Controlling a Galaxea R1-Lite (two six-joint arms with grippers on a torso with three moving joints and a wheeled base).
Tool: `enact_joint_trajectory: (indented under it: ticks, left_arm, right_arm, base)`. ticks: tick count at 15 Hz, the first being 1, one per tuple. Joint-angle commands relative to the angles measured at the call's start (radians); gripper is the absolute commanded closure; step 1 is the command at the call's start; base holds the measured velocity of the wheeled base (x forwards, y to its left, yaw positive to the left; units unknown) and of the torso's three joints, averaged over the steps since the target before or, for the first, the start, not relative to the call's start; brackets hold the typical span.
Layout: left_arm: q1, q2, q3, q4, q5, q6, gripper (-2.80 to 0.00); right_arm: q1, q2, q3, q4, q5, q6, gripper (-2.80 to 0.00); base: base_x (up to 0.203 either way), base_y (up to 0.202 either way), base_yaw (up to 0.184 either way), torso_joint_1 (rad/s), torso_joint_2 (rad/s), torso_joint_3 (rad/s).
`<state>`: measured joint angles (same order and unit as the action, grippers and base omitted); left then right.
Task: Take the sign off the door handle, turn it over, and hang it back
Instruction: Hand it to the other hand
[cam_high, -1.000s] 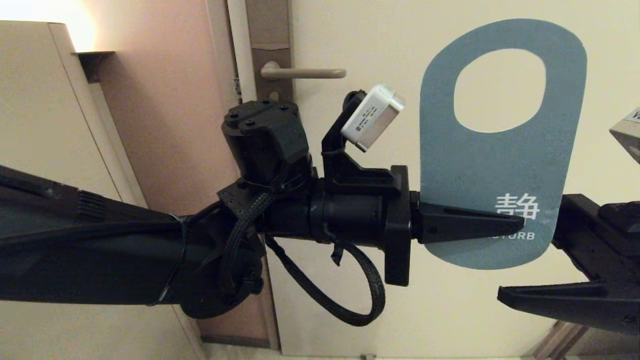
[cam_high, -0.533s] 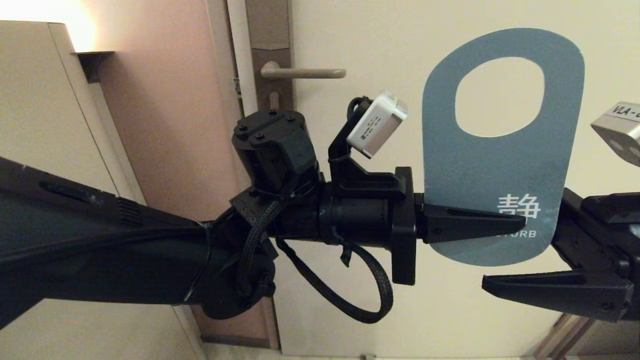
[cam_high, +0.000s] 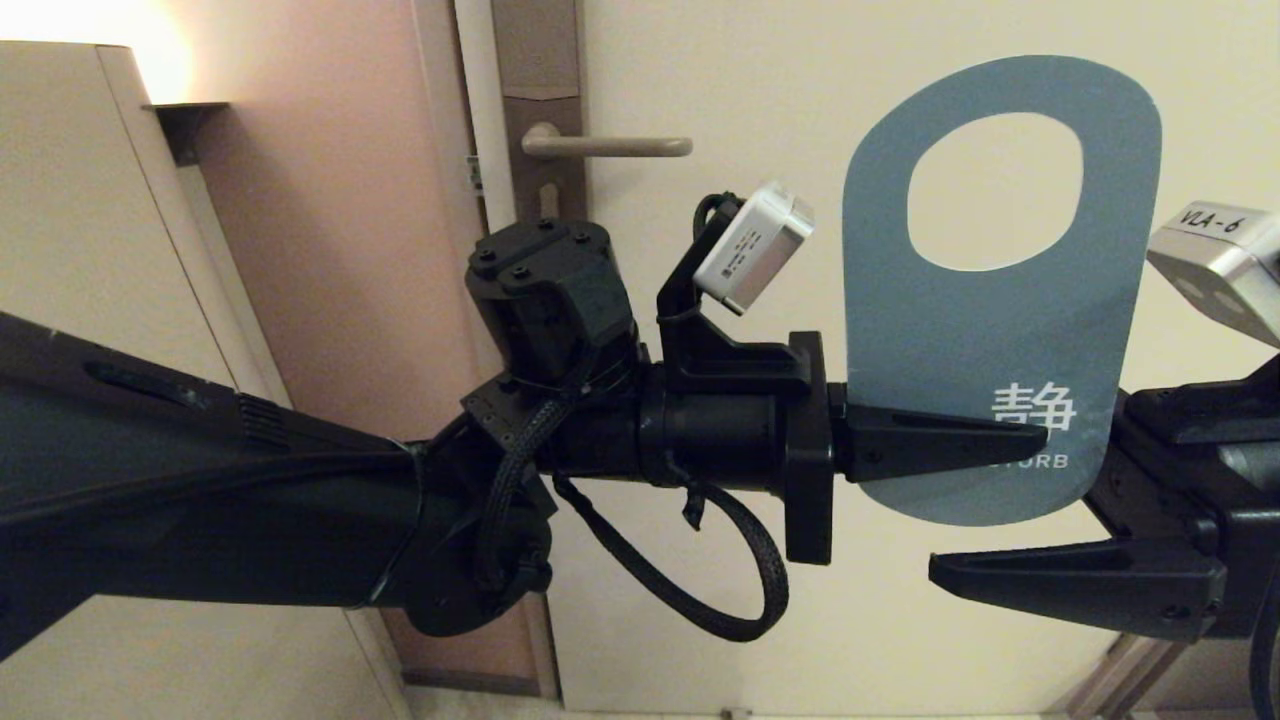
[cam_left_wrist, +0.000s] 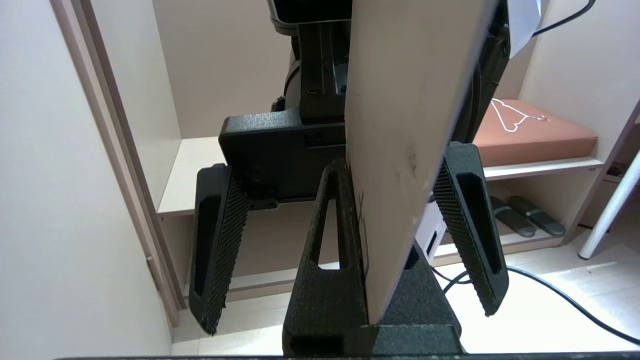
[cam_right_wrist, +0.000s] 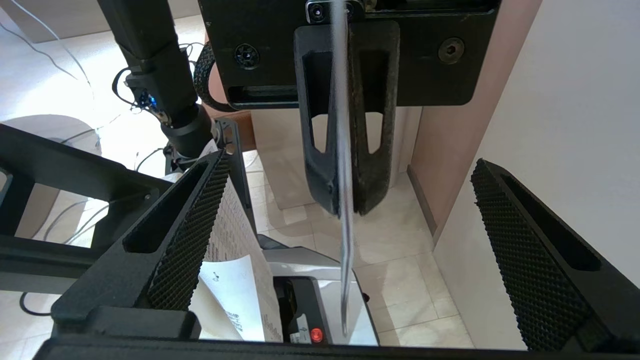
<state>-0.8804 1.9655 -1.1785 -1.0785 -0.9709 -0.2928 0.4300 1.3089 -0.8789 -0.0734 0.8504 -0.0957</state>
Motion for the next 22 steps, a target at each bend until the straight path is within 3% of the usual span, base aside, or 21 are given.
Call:
enact_joint_trajectory:
  ticks: [1,10,11,22]
  left_arm:
    - [0.0,-0.001,0.0,-0.006,-0.005,-0.002,0.0]
    - [-0.008,-0.001,0.002,-0.006,-0.005,-0.002,0.0]
    - [-0.009,-0.001,0.003,-0.008,-0.005,-0.002,0.0]
    - [-0.026,0.004,0.01,-0.008,-0.003,0.001,0.0]
  right_arm:
    - [0.003,0.001,0.0,-0.001,0.004,-0.001,-2.8]
    - [0.003,-0.001,0.001,-0.002,0.002,-0.001,-2.8]
    - [0.003,0.001,0.0,-0.003,0.002,-0.001,0.0]
    - [0.003,-0.002,0.012,-0.006,-0.001,-0.002,0.0]
  base:
    - [0.0,0.0,0.0,0.0,0.0,0.0]
    - [0.0,0.0,0.0,0.0,0.0,0.0]
    - [0.0,0.0,0.0,0.0,0.0,0.0]
    - [0.0,0.0,0.0,0.0,0.0,0.0]
